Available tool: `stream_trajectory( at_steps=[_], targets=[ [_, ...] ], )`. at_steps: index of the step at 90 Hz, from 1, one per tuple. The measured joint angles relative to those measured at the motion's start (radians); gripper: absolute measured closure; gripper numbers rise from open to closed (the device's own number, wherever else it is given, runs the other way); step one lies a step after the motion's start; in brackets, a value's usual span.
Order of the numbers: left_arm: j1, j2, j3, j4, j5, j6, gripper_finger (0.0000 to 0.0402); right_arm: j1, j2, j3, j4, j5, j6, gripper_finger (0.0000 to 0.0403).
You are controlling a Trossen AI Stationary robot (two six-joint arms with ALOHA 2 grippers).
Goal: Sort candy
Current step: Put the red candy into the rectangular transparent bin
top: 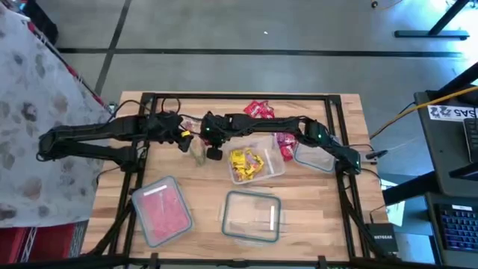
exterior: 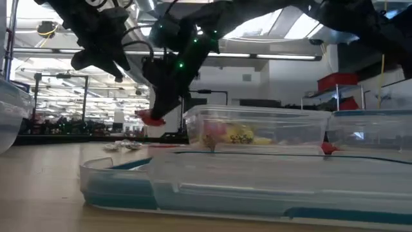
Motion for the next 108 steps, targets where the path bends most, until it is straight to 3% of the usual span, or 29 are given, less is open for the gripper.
stream_trajectory(
  at_steps=[27, 44, 62, 82, 108],
  targets=[
    [0.0, 0.0, 0.0, -0.001, 0.003, -0.012, 0.0265, -0.001, -0.156, 0.003, -0.08, 0.008, -0.098, 0.0403],
    [0.0, 0.0, 0.0, -0.001, 0.003, -0.015, 0.0265, -0.001, -0.251, 0.004, -0.302, -0.022, -0.108, 0.0403],
    [0.0, 0.0, 0.0, -0.002, 0.003, -0.02, 0.0265, -0.001, -0.263, -0.065, -0.556, -0.103, -0.131, 0.0403],
    [0.0, 0.001, 0.0, -0.004, 0.003, -0.019, 0.0265, -0.001, -0.395, -0.259, -0.597, -0.113, -0.076, 0.0403],
    [0.0, 0.001, 0.0, -0.003, 0.003, -0.011, 0.0265, 0.0, -0.678, -0.743, -0.394, -0.16, 0.161, 0.0403]
  ],
)
